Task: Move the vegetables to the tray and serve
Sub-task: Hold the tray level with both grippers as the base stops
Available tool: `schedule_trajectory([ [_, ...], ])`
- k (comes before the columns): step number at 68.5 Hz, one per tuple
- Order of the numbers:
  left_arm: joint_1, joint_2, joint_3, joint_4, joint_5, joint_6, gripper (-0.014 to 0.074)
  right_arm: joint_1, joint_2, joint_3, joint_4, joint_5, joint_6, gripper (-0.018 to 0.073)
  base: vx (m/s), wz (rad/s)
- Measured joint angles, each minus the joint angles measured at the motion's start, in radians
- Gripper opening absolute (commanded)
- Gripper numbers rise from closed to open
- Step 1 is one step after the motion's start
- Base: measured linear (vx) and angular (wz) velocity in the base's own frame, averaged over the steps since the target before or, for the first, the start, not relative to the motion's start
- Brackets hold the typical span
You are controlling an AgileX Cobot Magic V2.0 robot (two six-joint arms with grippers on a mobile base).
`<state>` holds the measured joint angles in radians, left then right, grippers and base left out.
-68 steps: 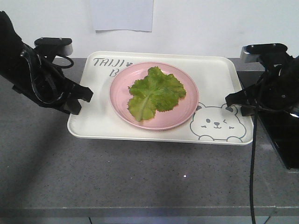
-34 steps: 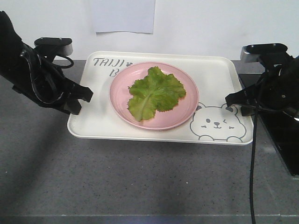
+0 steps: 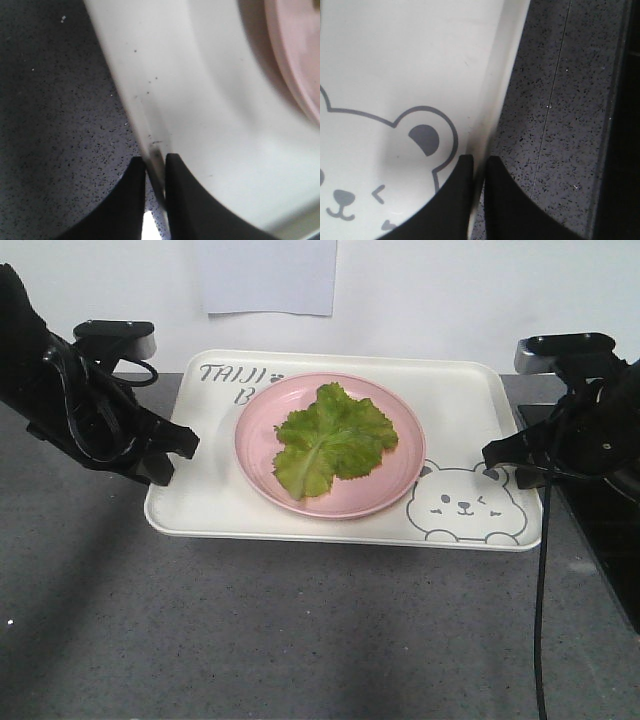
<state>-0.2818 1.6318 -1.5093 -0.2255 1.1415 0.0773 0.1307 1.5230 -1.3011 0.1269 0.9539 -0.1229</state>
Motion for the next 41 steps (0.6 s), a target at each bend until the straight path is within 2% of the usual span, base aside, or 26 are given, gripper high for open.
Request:
schedule_trajectory([
  [41,0.000,0.000,0.000,0.000,0.000,0.000,-0.0006,0.000,0.000,0.000,0.000,0.000,0.000,-0.0006,0.03,0.01],
])
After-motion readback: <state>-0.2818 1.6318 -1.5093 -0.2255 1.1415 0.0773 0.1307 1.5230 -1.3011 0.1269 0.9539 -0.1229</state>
